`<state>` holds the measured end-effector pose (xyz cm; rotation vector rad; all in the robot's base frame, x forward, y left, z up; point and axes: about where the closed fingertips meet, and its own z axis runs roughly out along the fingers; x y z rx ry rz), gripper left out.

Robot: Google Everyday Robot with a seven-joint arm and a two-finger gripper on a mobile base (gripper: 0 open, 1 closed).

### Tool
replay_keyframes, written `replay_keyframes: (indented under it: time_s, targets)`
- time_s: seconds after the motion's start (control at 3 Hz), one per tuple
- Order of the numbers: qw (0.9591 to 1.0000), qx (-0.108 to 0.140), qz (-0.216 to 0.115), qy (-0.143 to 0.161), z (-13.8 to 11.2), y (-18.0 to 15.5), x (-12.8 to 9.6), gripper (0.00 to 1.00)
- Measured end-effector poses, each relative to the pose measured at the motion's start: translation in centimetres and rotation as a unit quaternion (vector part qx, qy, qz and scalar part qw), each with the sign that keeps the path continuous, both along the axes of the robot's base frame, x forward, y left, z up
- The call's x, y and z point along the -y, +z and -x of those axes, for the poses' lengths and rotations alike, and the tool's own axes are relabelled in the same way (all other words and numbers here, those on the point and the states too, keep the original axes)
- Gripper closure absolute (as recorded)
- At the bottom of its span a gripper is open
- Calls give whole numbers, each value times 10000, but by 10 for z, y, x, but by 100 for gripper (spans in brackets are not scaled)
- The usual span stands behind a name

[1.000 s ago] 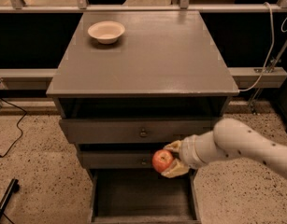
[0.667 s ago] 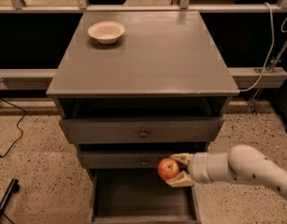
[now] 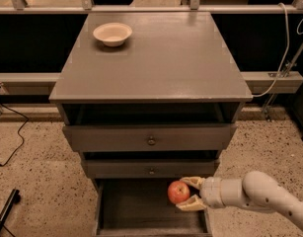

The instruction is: Place apple into bottom drawer

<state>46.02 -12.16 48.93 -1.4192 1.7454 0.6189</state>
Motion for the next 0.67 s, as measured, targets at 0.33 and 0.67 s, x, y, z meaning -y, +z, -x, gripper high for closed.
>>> replay_keyframes:
  time_s: [0.33, 0.67]
  targets:
    - [9999, -112, 47, 15, -1, -13, -3, 100]
    - [9993, -350, 136, -23, -11, -92, -7, 100]
